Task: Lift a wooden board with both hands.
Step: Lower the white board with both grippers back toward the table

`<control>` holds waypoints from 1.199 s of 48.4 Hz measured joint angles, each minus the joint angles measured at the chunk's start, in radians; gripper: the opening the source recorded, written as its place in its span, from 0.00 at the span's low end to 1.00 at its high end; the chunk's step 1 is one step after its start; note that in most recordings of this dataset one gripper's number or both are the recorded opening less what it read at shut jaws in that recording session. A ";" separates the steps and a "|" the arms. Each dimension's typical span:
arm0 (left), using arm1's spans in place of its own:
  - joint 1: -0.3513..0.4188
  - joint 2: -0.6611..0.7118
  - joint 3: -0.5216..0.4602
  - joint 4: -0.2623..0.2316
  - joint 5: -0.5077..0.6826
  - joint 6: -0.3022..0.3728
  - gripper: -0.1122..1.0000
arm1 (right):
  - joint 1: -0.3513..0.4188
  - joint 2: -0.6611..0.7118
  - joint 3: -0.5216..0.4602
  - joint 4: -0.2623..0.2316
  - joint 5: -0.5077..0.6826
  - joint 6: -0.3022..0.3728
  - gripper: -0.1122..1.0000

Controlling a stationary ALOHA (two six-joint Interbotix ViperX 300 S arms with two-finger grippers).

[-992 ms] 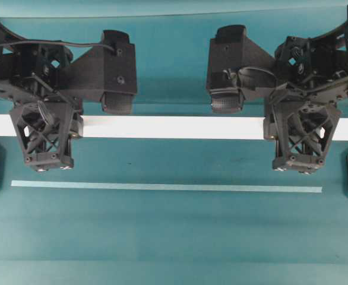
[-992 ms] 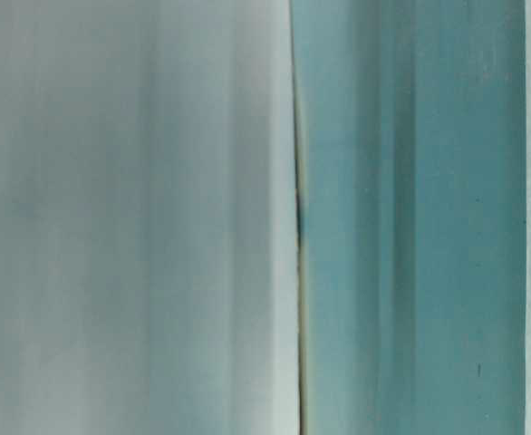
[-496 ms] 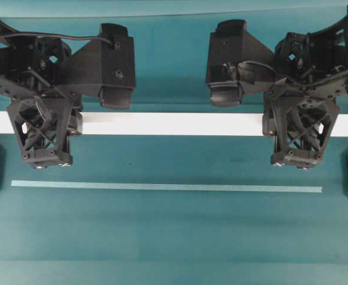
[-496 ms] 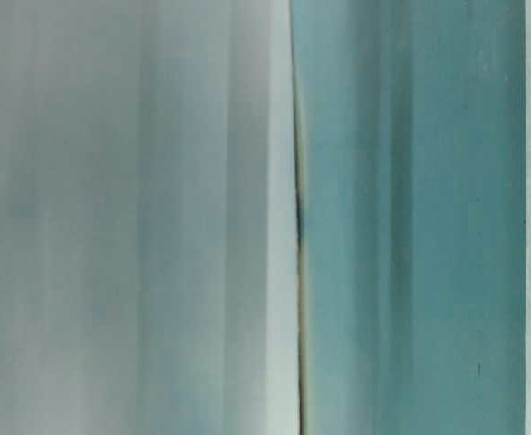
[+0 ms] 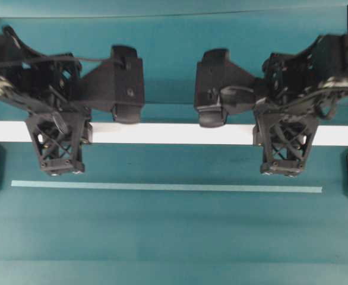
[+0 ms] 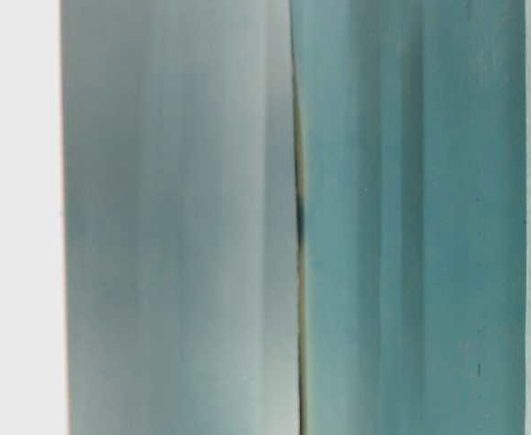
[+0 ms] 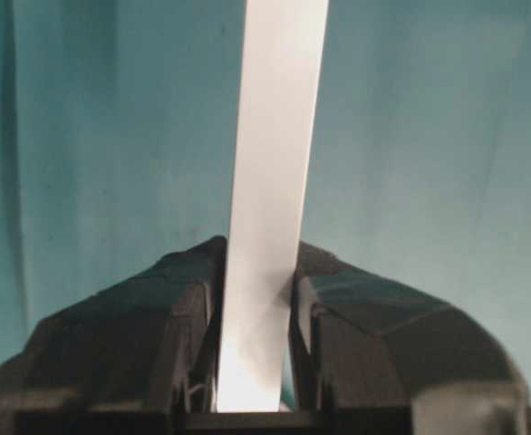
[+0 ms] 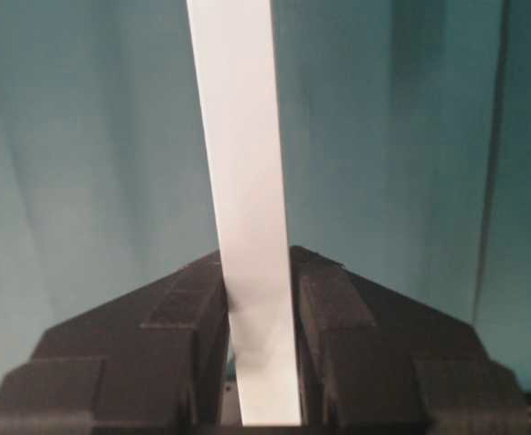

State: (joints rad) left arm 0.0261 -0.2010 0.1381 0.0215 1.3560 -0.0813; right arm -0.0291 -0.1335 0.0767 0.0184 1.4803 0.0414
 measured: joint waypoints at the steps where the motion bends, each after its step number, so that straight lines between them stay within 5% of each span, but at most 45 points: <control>1: 0.000 -0.002 0.014 0.000 -0.014 0.000 0.26 | 0.000 0.002 0.014 0.000 -0.011 0.000 0.29; 33: 0.012 0.032 0.311 0.000 -0.373 -0.003 0.26 | -0.002 0.032 0.342 -0.002 -0.367 -0.020 0.29; 58: 0.012 0.089 0.431 -0.002 -0.531 -0.012 0.26 | -0.012 0.094 0.425 -0.002 -0.511 -0.026 0.29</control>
State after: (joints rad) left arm 0.0383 -0.1120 0.5691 0.0199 0.8253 -0.0936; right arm -0.0414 -0.0399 0.5016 0.0169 0.9695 0.0153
